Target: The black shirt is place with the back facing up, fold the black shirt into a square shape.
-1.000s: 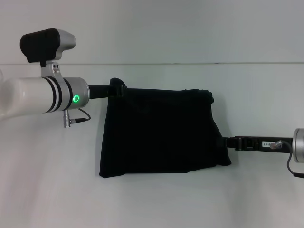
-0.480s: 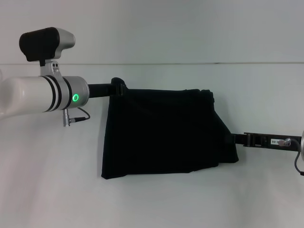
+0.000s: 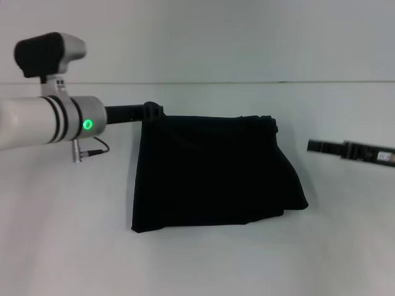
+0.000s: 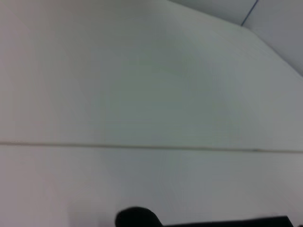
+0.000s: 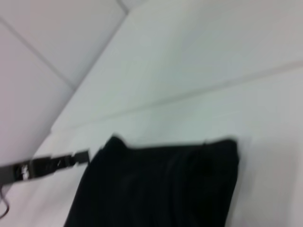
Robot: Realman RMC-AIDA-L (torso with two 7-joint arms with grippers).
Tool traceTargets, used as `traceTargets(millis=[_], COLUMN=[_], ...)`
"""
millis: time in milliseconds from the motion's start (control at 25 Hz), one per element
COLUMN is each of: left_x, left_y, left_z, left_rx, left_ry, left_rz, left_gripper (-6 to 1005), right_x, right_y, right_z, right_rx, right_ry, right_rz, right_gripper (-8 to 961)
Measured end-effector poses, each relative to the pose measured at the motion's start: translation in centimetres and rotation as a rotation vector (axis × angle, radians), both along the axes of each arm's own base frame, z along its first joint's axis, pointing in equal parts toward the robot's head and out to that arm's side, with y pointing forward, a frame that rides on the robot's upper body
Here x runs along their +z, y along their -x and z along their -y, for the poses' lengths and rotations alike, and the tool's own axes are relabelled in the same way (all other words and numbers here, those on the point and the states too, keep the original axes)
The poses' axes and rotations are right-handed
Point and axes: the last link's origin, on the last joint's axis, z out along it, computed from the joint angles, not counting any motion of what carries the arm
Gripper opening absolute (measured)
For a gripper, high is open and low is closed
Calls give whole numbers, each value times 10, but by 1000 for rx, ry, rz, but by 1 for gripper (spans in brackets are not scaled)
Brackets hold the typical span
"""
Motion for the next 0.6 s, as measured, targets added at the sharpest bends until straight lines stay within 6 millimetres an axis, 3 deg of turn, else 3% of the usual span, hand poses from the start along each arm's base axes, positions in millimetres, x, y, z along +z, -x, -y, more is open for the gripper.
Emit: traceTargets(millis=[240, 440, 480, 600], left_x=[25, 38, 38, 34], left_y=[13, 28, 30, 32], left_z=[5, 17, 22, 34], left_rx=[26, 49, 46, 11], left_ry=[-63, -64, -53, -5], left_rz=[66, 130, 142, 162], left_gripper=[252, 358, 379, 589], right_x=[26, 20, 16, 2], right_y=[21, 49, 55, 73], right_z=[-17, -31, -33, -38], right_rx=[80, 160, 176, 236], right_ry=[-55, -33, -24, 13], right_rz=[-28, -30, -26, -10], right_gripper=[379, 628, 613, 567])
